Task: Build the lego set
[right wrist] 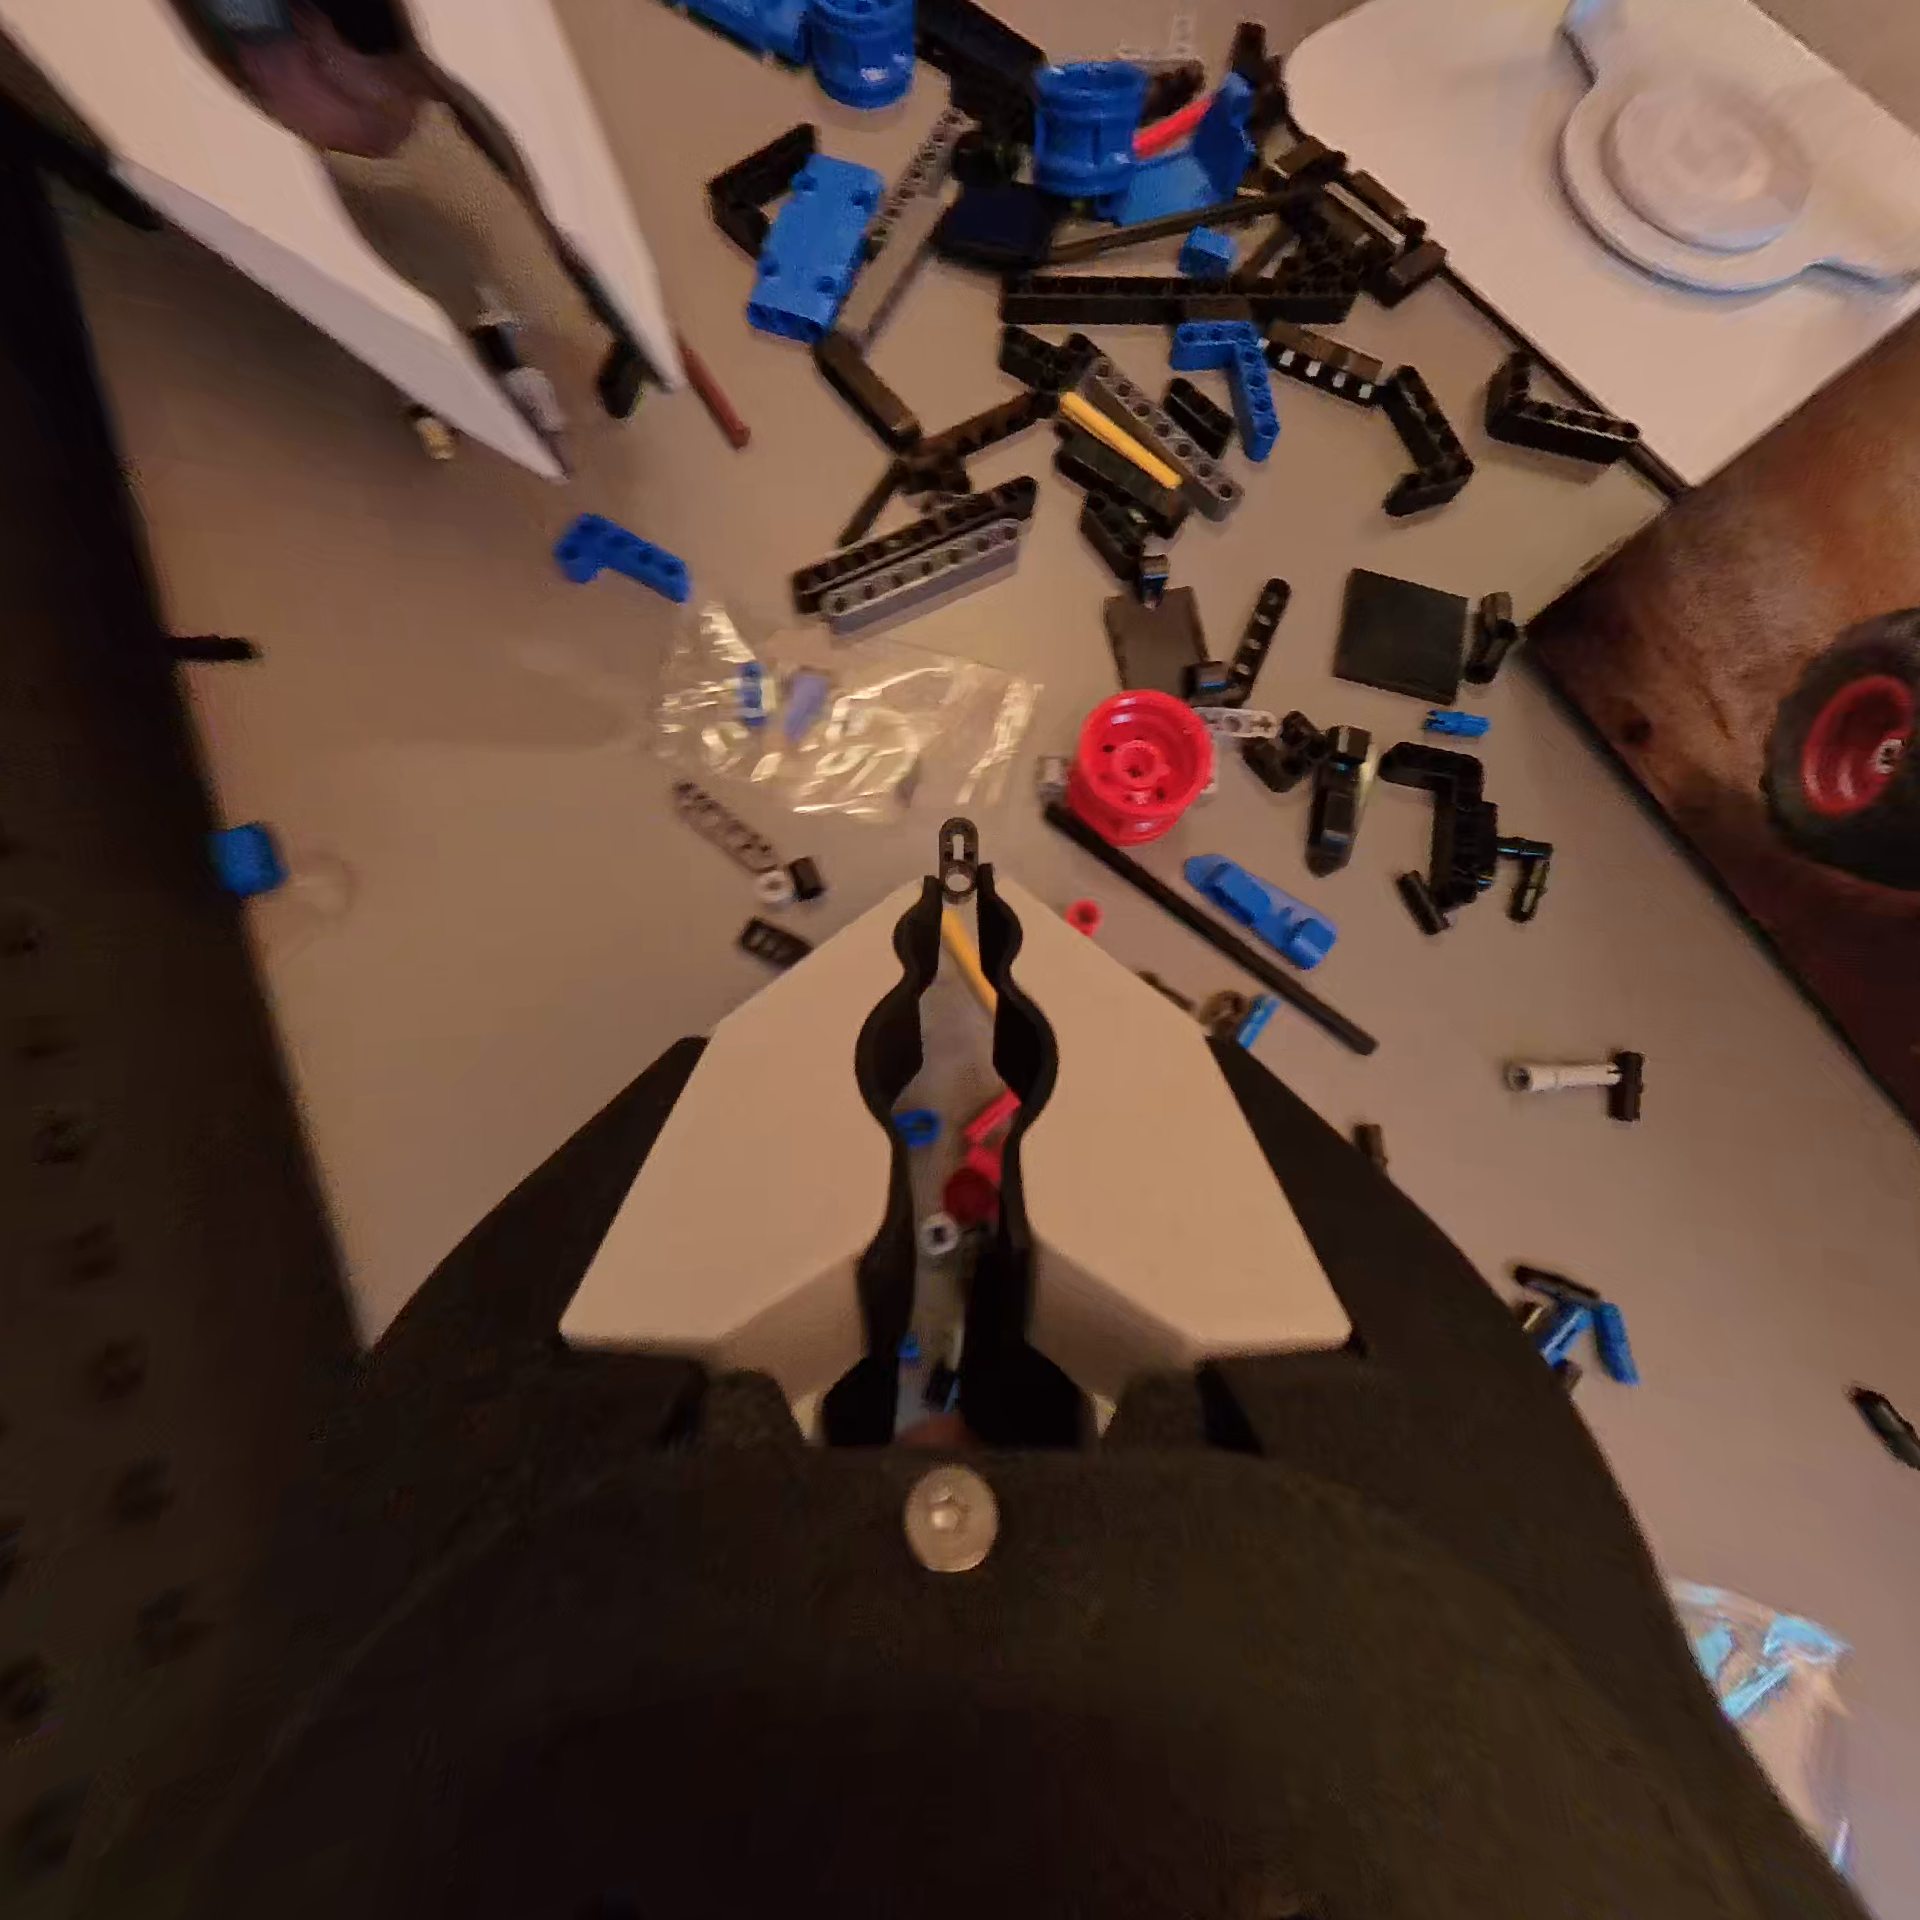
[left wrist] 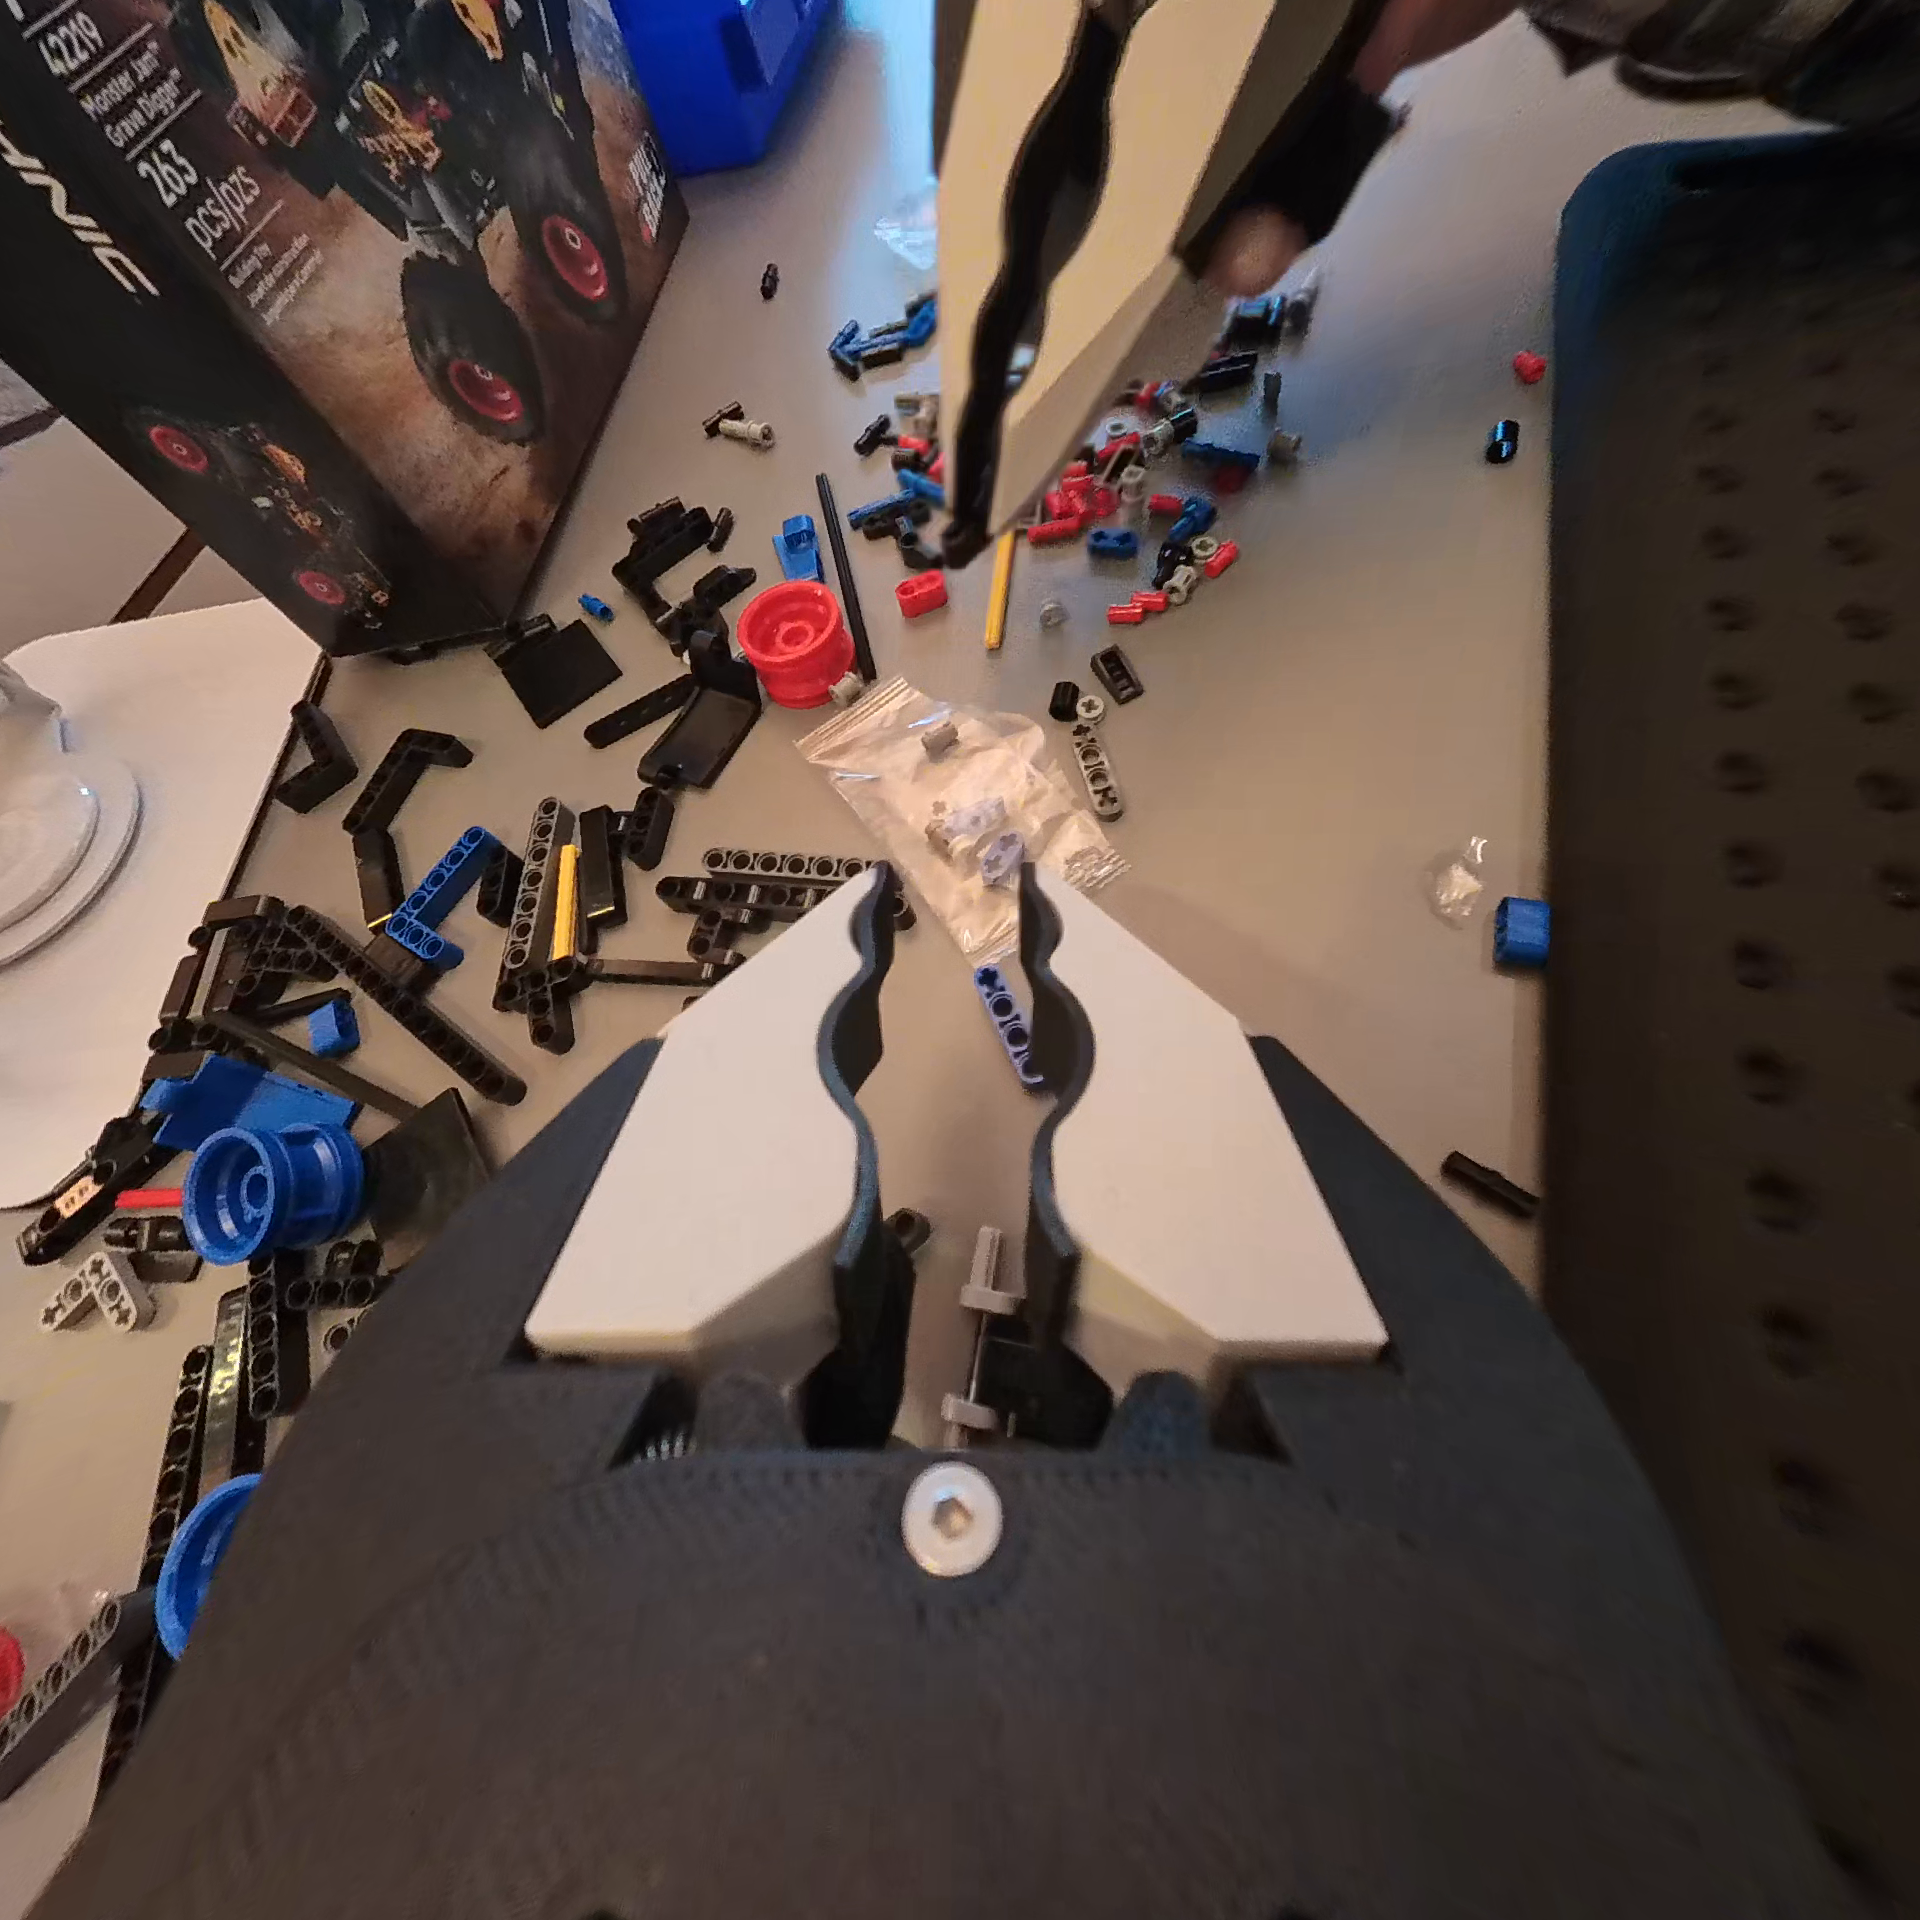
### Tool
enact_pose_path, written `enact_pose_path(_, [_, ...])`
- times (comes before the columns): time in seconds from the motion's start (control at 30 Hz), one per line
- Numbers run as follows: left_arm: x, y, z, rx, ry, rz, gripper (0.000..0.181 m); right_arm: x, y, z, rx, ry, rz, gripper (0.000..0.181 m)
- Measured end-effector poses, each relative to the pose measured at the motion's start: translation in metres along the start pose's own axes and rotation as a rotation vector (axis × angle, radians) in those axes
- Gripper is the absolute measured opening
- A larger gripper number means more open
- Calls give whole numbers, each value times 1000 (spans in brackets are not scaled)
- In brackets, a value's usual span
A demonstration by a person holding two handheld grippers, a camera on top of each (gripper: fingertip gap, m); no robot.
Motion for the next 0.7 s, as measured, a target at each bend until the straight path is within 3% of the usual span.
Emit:
enact_pose_path(0.13, [3, -2, 6, -18, -22, -1, 22, -10, 15, -44, 91, 65, -38, 6])
enact_pose_path(0.33, [5, -9, 19, -33, -85, -26, 23, -32, -3, -82, 125, 84, -134, 7])
enact_pose_path(0.53, [4, -10, 20, -35, -89, -31, 23, -31, -7, -88, 109, 62, -114, 16])
enact_pose_path(0.7, [3, -9, 19, -32, -89, -28, 23, -39, 22, -59, 28, -1, -76, 22])
Point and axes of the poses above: each gripper's, where its closed fingertips meet, y back along the fingers, x out of its top, z = x × y across the jaws, the point moved 7 cm from there along y, back along the fingers, and after that the axes turned 12 degrees about -z, right-handed, at the moved point
